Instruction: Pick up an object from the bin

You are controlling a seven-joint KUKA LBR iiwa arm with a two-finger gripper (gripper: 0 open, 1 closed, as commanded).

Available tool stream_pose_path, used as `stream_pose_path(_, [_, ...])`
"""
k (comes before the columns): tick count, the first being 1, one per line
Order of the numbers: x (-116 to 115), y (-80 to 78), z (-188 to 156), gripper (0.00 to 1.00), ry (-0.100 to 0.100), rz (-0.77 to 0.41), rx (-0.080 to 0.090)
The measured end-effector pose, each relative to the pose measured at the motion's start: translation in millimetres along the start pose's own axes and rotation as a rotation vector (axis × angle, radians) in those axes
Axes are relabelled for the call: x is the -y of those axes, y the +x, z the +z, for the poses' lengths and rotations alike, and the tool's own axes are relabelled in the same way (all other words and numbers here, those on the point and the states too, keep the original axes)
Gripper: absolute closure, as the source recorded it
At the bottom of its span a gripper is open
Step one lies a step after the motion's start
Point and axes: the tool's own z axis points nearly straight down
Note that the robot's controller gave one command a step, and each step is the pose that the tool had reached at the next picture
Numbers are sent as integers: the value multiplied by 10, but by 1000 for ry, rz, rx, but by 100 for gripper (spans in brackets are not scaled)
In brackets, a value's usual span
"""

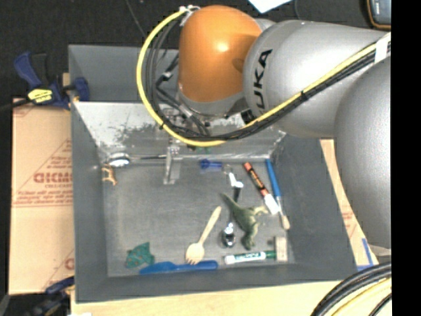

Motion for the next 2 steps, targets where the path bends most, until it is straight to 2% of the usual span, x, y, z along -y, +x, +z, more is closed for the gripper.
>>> stream_pose_path(1, [0, 0, 0, 0, 0, 0, 0])
stream_pose_path(2, [277, 50, 760, 0, 1, -322, 2])
